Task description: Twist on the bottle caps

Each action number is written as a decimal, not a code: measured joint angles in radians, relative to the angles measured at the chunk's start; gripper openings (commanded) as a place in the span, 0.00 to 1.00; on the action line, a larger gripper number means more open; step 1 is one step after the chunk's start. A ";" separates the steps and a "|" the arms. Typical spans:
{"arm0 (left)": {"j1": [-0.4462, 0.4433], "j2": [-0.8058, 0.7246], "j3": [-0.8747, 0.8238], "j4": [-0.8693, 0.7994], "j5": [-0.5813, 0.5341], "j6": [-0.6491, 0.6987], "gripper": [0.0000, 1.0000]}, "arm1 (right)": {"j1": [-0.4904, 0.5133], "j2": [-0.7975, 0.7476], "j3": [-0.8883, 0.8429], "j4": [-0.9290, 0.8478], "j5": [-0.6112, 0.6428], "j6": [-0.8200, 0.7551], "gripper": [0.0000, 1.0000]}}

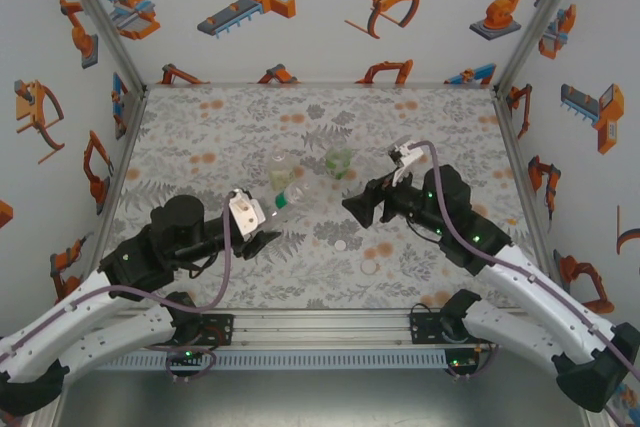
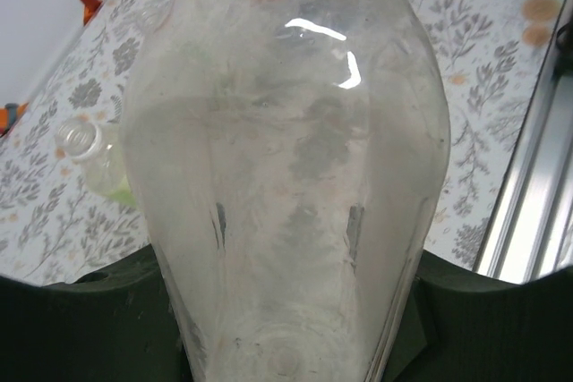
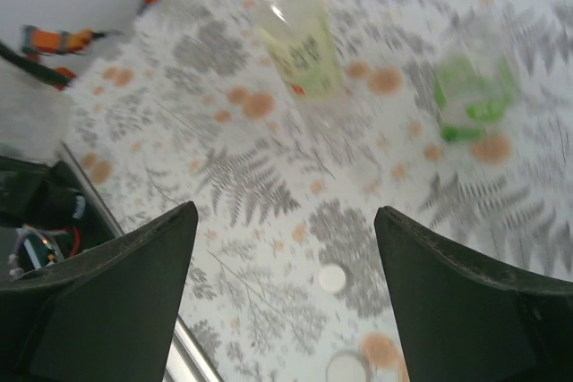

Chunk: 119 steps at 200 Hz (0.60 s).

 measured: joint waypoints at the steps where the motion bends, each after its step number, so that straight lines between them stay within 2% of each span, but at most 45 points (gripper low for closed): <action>1: 0.000 0.000 0.000 -0.001 -0.001 0.001 0.00 | 0.000 0.002 0.000 -0.004 0.003 0.002 0.69; 44: 0.000 0.003 -0.001 -0.015 -0.018 0.009 0.00 | -0.003 0.116 0.001 -0.232 0.134 0.161 0.54; 72: 0.000 -0.005 -0.005 -0.018 -0.031 0.011 0.00 | 0.008 0.227 0.002 -0.367 0.166 0.242 0.55; 119: 0.001 -0.041 -0.020 -0.018 -0.053 0.012 0.00 | 0.079 0.355 0.011 -0.504 0.219 0.321 0.62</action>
